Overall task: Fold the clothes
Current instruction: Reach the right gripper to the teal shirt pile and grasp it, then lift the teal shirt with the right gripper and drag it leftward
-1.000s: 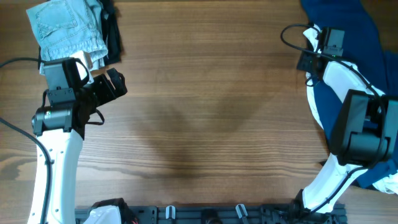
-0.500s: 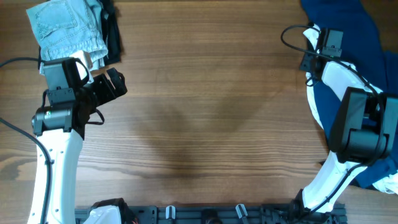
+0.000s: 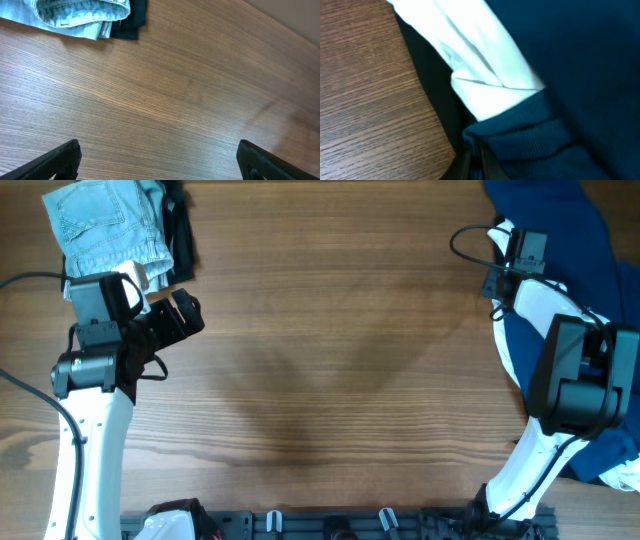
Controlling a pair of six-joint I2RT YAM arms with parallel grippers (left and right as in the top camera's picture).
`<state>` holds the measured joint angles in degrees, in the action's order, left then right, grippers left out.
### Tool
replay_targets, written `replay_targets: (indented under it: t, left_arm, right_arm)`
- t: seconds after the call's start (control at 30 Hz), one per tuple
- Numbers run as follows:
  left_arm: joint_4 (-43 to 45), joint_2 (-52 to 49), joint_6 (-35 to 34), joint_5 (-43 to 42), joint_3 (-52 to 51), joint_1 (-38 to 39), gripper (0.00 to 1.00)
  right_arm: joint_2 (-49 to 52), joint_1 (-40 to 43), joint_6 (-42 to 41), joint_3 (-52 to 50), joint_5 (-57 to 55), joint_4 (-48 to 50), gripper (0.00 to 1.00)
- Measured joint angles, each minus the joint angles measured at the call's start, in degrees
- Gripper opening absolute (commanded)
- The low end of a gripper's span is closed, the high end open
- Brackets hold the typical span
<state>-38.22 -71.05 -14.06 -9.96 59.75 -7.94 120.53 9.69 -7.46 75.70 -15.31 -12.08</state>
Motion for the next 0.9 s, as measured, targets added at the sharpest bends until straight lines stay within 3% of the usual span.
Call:
replay_targets:
  t: [0.27,0.57,0.73,0.9]
  left_arm:
    - [0.0,0.0,0.0,-0.2,0.0,0.0,1.00]
    - [0.4,0.0,-2.6,-0.6,0.0,0.0,1.00]
    - [3.6,0.0,-2.6,-0.6,0.0,0.0,1.00]
    - [3.7,0.0,-2.7,2.3,0.0,0.0,1.00]
  right_arm:
    - [-8.4,0.0,2.3,0.0,1.8,-5.7,0.04]
    - [-27.5,-2.4,5.0,0.0,26.7,-18.6,0.04]
    - [-31.2,-22.6,5.2,1.2,33.1,-23.4,0.04]
    - [-31.2,-44.9,3.2,2.4,34.1,-20.4,0.04]
